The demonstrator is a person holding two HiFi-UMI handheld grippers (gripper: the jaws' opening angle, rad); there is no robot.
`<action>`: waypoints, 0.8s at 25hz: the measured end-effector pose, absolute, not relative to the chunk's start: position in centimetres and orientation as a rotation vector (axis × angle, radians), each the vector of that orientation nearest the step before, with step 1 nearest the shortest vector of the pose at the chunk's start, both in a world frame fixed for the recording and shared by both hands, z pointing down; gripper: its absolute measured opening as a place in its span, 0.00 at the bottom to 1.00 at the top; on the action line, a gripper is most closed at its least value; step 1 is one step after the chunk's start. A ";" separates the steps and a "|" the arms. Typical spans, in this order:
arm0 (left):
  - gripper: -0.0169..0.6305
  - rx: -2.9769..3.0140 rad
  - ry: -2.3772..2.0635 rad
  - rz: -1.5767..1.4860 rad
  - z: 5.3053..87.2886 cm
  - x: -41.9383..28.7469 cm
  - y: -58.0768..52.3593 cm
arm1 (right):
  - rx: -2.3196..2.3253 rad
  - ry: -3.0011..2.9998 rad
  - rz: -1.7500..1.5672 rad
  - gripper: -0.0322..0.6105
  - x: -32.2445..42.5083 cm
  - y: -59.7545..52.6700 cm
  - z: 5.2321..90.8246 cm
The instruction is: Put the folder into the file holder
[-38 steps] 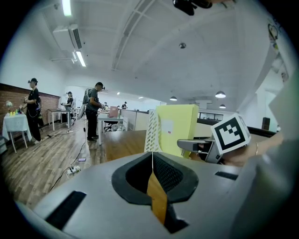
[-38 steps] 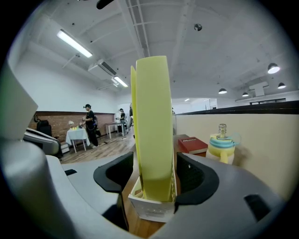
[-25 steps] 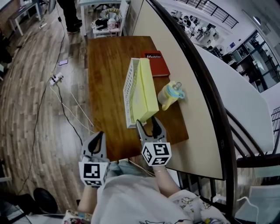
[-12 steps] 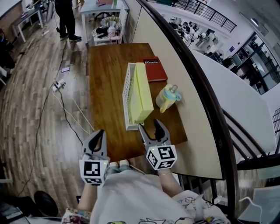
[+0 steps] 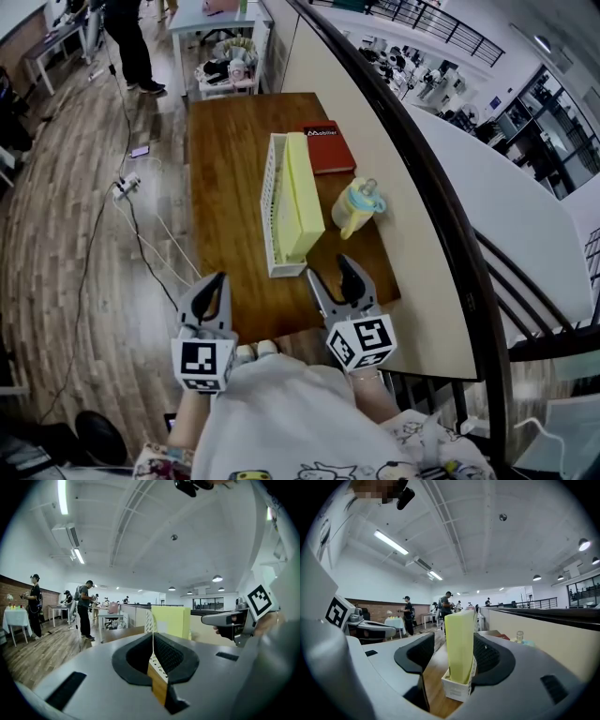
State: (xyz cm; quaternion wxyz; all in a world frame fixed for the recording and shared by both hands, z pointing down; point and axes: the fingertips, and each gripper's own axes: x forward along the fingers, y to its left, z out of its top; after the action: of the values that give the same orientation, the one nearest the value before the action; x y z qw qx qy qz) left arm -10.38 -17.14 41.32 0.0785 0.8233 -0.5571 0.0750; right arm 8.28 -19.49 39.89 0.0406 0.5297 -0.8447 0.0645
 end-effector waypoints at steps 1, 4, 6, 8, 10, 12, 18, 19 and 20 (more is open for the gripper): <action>0.03 2.469 -1.667 0.227 41.2 -10.4 -17.2 | 1.613 -2.594 0.194 0.44 8.2 -19.4 39.7; 0.03 2.471 -1.667 0.220 41.0 -10.3 -17.2 | 1.571 -2.615 0.186 0.43 8.1 -18.9 39.4; 0.03 2.477 -1.666 0.219 40.8 -10.3 -17.3 | 1.553 -2.626 0.177 0.41 8.0 -18.7 39.0; 0.03 2.481 -1.665 0.220 40.7 -10.4 -17.3 | 1.538 -2.630 0.172 0.36 7.8 -18.5 38.9; 0.03 2.475 -1.663 0.221 41.0 -10.4 -17.3 | 1.524 -2.627 0.176 0.29 7.8 -18.3 39.2; 0.03 2.464 -1.657 0.217 41.3 -10.4 -17.2 | 1.522 -2.616 0.181 0.23 7.9 -18.2 39.6; 0.03 2.463 -1.648 0.237 41.6 -10.7 -16.9 | 1.547 -2.607 0.208 0.10 8.1 -18.0 39.9; 0.03 2.459 -1.645 0.236 41.7 -10.7 -16.8 | 1.544 -2.606 0.220 0.09 8.2 -18.0 40.0; 0.03 2.455 -1.643 0.237 41.9 -10.8 -16.8 | 1.540 -2.606 0.234 0.08 8.3 -18.0 40.2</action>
State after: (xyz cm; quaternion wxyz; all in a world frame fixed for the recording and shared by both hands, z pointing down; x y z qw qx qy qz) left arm -10.76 -16.78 41.91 0.0888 0.8250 -0.5523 0.0797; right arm 8.28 -17.99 40.16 0.0527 0.5064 -0.8572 0.0771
